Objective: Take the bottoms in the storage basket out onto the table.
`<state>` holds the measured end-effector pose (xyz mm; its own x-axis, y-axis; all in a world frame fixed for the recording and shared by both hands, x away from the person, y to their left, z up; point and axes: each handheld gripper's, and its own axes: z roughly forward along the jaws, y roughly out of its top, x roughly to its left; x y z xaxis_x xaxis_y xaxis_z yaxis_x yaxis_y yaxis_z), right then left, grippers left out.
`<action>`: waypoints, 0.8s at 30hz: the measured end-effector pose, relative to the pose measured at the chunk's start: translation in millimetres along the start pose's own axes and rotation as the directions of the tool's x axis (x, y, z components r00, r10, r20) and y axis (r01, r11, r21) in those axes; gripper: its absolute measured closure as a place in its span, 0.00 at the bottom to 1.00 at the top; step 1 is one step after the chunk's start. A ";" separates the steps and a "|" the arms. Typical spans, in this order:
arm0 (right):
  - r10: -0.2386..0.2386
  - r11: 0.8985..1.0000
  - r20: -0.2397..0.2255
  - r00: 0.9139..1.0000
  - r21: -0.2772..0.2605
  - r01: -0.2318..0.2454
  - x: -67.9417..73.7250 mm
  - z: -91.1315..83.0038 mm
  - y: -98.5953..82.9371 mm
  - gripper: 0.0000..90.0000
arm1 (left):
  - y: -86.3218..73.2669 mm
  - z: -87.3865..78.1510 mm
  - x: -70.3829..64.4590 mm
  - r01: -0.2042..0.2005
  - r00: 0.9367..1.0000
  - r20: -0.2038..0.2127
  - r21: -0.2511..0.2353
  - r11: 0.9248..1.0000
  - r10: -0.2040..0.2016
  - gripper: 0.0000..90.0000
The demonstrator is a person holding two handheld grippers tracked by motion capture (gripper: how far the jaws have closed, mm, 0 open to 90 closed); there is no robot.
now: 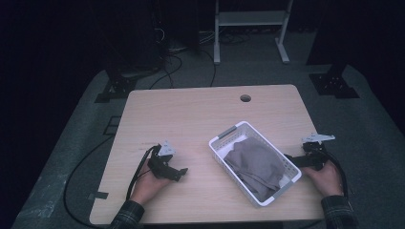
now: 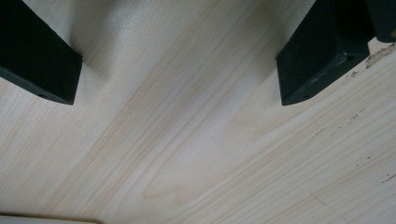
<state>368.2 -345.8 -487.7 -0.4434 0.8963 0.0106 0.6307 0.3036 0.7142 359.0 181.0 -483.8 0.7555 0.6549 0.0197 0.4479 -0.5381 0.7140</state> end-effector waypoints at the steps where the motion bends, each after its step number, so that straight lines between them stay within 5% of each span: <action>1: 0.000 1.000 0.000 1.000 0.000 0.000 0.0 0.0 0.0 0.02 | 0.1 -0.2 0.0 0.000 1.000 0.000 0.002 1.000 0.000 0.00; 20: 0.011 0.997 0.013 1.000 0.071 -0.012 1.0 -2.2 6.9 0.06 | 0.2 -0.3 0.0 0.000 1.000 0.000 0.004 1.000 0.000 0.00; 24: 0.073 0.996 -0.029 0.997 0.060 -0.071 -2.9 -5.6 8.0 0.10 | 0.2 0.0 -0.1 0.001 1.000 0.000 0.001 1.000 -0.001 0.00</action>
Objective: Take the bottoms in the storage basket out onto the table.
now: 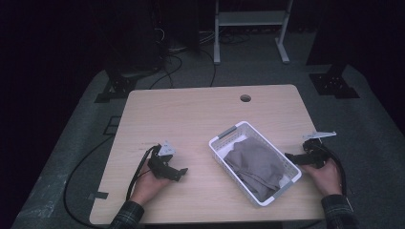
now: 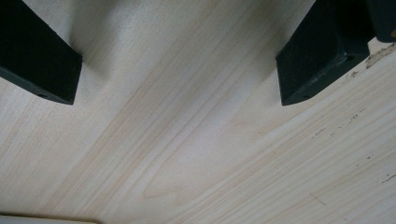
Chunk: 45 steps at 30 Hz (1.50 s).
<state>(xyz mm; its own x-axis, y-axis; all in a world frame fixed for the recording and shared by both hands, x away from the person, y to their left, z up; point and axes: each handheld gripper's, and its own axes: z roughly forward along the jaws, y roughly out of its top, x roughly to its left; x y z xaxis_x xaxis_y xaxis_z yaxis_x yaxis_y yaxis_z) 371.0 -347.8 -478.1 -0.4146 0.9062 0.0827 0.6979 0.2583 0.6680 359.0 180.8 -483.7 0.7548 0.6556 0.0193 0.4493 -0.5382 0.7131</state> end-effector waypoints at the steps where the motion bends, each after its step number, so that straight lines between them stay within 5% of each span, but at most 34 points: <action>1: -0.005 1.000 0.004 1.000 0.000 0.005 0.0 -0.4 0.0 0.13 | 0.0 0.1 0.0 0.000 1.000 0.000 -0.001 1.000 0.000 0.00; 10: -0.022 1.000 0.007 1.000 0.022 0.021 3.2 -4.1 4.0 0.15 | 0.0 0.1 0.0 0.000 1.000 0.000 0.000 1.000 0.000 0.00; 21: -0.026 0.999 0.020 0.999 -0.043 0.026 7.2 -25.4 17.0 0.15 | 0.0 0.1 0.0 0.000 1.000 0.001 0.000 1.000 0.000 0.00; 36: -0.022 0.995 -0.044 0.999 -0.100 0.018 20.0 -49.6 31.5 0.13 | 0.1 -0.2 0.3 -0.004 1.000 0.001 0.003 1.000 0.004 0.00; 45: -0.048 0.991 -0.089 0.995 -0.128 0.036 39.7 -56.7 39.0 0.10 | 0.0 -0.1 0.1 -0.001 1.000 0.002 0.003 1.000 0.001 0.00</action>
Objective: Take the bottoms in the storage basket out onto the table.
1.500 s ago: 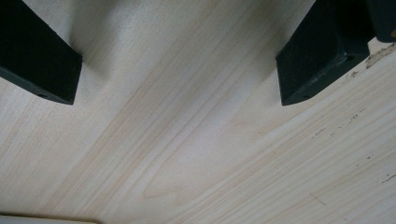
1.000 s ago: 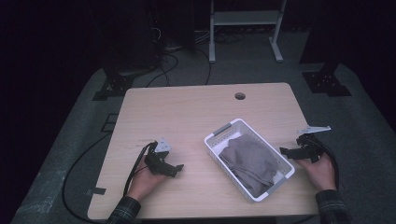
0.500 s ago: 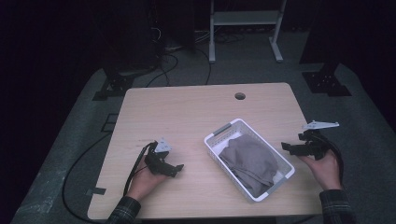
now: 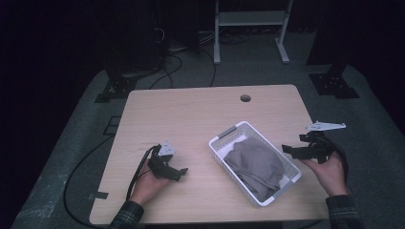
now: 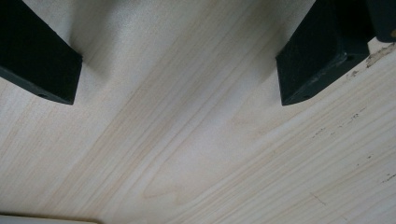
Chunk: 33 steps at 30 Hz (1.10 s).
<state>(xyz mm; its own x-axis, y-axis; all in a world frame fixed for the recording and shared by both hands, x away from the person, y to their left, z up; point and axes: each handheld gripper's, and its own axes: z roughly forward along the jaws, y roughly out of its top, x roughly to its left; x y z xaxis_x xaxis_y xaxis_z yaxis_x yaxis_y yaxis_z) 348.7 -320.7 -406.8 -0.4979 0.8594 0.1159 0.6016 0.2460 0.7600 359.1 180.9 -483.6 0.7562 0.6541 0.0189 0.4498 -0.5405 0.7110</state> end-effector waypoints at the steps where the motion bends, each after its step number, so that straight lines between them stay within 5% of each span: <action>1: -0.005 1.000 -0.002 1.000 0.002 0.005 3.0 0.3 0.9 0.10 | 0.0 0.0 0.0 -0.001 1.000 -0.001 0.000 1.000 0.001 0.00; 17: -0.080 0.996 -0.060 0.995 0.028 0.082 36.2 3.9 8.0 0.03 | 0.0 0.0 0.0 0.001 1.000 0.000 0.000 1.000 -0.001 0.00; 33: -0.160 0.985 -0.125 0.979 0.046 0.167 74.7 9.4 11.4 0.03 | 0.0 0.0 -0.1 0.001 1.000 0.000 0.000 1.000 -0.001 0.00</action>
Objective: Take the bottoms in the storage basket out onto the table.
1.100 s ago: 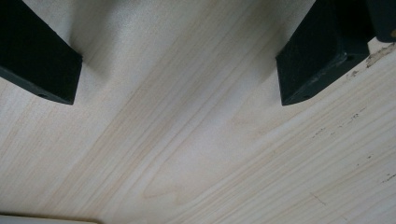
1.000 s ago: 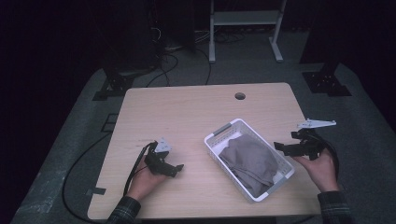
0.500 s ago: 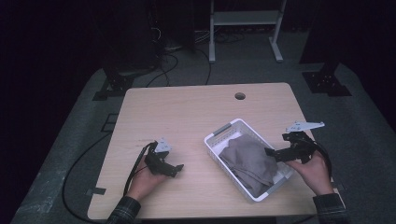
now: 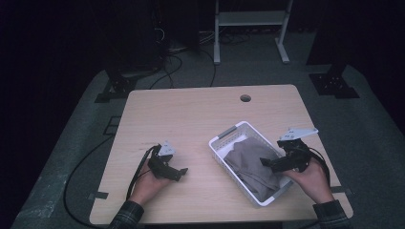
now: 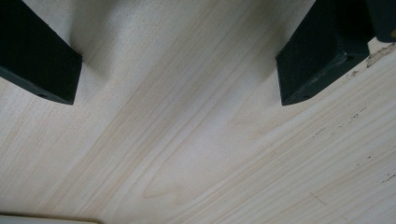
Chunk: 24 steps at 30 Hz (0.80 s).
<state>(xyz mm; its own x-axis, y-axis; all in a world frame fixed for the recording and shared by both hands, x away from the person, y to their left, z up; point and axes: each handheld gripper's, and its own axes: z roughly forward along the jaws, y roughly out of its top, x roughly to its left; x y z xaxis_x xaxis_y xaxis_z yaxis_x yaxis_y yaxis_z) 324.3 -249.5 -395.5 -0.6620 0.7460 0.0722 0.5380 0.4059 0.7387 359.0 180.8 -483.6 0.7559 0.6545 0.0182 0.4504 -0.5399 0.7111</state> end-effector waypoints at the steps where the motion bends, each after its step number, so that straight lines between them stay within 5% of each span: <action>1: -0.006 1.000 -0.002 1.000 0.001 0.006 1.8 0.9 0.4 0.03 | 0.0 0.0 0.0 0.000 1.000 0.000 0.000 1.000 0.000 0.00; 15: -0.081 0.994 -0.039 0.996 0.064 0.084 25.1 19.5 1.1 0.01 | 0.0 0.0 0.0 0.000 1.000 0.000 0.000 1.000 0.000 0.00; 24: -0.135 0.980 -0.004 0.991 0.145 0.134 33.3 33.8 3.3 0.00 | 0.0 0.0 0.0 0.000 1.000 0.000 0.000 1.000 0.000 0.00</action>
<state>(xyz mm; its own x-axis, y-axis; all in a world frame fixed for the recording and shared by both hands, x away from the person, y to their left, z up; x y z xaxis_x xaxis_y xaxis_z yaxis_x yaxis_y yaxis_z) 321.6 -205.4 -413.3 -0.7306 0.6823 -0.0260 0.5143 0.5749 0.6365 359.0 180.8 -483.7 0.7559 0.6544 0.0183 0.4503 -0.5400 0.7111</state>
